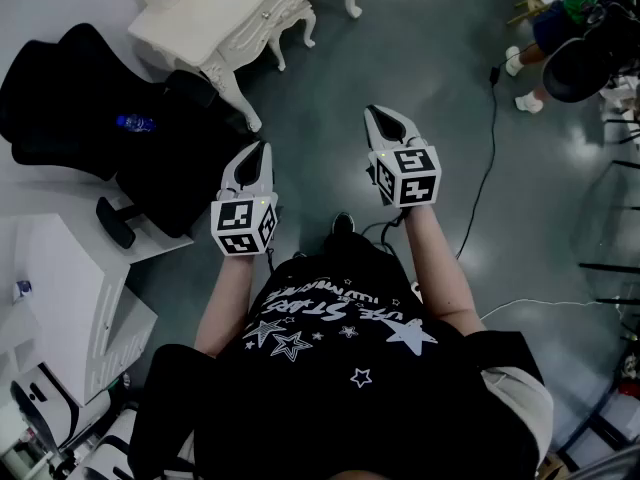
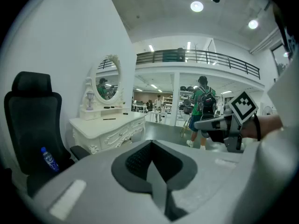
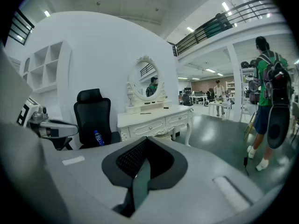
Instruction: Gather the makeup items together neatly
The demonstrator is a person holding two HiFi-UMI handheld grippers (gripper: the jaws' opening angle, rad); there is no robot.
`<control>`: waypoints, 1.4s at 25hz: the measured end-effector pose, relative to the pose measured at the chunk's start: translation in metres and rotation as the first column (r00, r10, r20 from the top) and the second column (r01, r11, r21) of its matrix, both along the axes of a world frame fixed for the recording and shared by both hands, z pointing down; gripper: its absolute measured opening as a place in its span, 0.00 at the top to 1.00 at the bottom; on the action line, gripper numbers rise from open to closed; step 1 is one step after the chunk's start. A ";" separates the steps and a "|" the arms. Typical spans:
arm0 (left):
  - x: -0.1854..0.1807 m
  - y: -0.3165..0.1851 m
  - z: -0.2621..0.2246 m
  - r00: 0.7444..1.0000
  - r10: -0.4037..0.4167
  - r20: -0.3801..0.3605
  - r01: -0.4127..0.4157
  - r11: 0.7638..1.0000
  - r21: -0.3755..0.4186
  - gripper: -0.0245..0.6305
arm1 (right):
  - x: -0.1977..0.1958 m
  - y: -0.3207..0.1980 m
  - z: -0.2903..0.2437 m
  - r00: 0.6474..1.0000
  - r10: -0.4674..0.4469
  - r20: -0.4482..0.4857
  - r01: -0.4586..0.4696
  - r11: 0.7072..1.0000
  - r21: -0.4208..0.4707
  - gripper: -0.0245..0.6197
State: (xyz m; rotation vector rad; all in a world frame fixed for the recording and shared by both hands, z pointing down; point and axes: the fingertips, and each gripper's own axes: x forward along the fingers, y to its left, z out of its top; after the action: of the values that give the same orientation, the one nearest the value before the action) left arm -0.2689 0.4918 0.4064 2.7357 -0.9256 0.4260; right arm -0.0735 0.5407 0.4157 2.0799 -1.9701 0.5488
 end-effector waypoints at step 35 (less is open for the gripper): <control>0.007 -0.018 0.014 0.992 -0.127 0.013 0.128 0.991 -0.029 0.96 | 0.020 -0.026 0.006 0.982 -0.120 0.145 0.114 0.992 0.048 0.50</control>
State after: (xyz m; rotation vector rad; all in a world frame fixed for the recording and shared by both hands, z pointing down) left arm -0.2619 0.4735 0.4204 2.6317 -1.0809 0.4285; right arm -0.0535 0.5147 0.4219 1.9819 -2.1860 0.6619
